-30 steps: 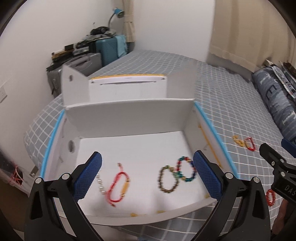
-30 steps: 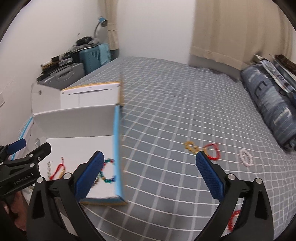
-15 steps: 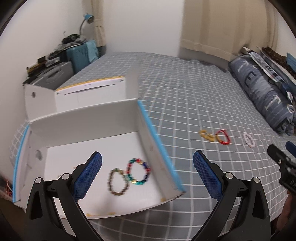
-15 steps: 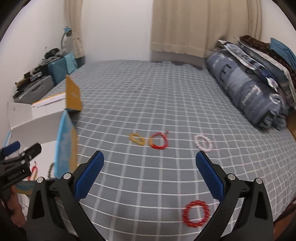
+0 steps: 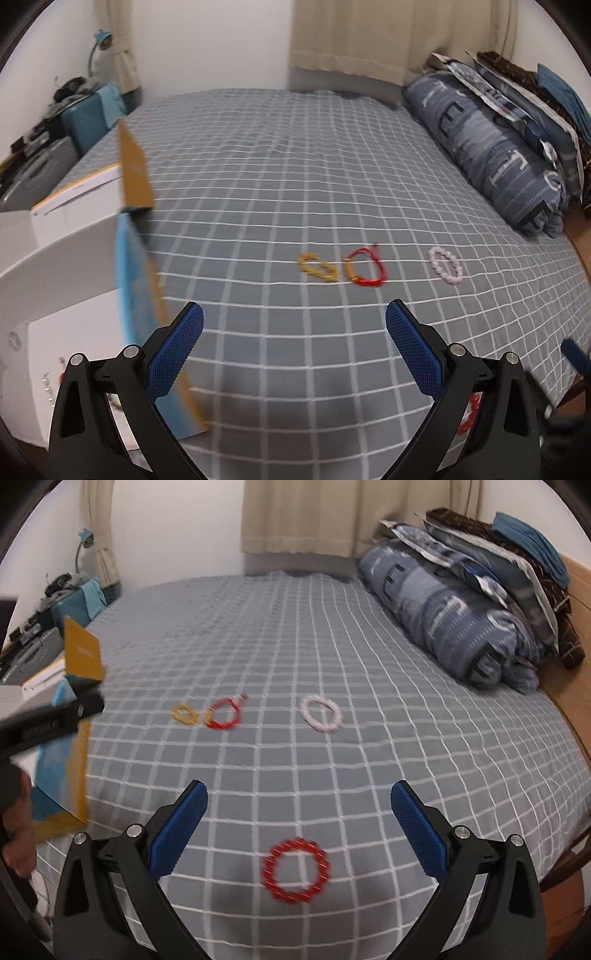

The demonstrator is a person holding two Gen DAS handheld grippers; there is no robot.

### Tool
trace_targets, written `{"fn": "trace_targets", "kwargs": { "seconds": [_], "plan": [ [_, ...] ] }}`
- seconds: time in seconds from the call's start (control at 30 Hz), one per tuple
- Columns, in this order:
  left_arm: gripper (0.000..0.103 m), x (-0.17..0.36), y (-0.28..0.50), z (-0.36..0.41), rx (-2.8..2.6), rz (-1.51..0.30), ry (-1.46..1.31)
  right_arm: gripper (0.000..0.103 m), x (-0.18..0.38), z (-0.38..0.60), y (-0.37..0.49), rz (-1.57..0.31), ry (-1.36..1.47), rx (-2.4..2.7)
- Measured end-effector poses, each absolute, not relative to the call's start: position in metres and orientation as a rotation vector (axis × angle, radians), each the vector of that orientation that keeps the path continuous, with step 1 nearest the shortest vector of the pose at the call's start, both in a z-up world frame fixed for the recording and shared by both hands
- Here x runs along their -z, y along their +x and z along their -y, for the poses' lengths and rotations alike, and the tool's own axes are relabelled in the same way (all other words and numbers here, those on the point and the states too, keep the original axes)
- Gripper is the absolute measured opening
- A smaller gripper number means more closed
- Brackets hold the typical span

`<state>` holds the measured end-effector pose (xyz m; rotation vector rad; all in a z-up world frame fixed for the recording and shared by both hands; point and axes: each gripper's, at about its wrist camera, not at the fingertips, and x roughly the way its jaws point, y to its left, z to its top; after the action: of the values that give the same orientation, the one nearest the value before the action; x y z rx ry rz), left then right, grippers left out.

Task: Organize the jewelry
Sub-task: 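Move both tools back over the remaining bracelets on the bed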

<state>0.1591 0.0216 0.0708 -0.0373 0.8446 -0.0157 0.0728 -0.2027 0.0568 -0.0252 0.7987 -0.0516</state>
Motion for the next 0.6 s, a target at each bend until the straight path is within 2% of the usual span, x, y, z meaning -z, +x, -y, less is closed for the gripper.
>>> {"fn": "trace_targets", "kwargs": {
  "seconds": [0.43, 0.6],
  "plan": [
    [0.097, -0.009, 0.249, 0.090, 0.075, -0.924, 0.043, 0.095, 0.006, 0.255, 0.071, -0.905, -0.007, 0.073],
    [0.097, 0.023, 0.276, 0.105, 0.041, -0.954, 0.059, 0.095, 0.030, 0.261, 0.075, -0.950, -0.012, 0.040]
  ]
}}
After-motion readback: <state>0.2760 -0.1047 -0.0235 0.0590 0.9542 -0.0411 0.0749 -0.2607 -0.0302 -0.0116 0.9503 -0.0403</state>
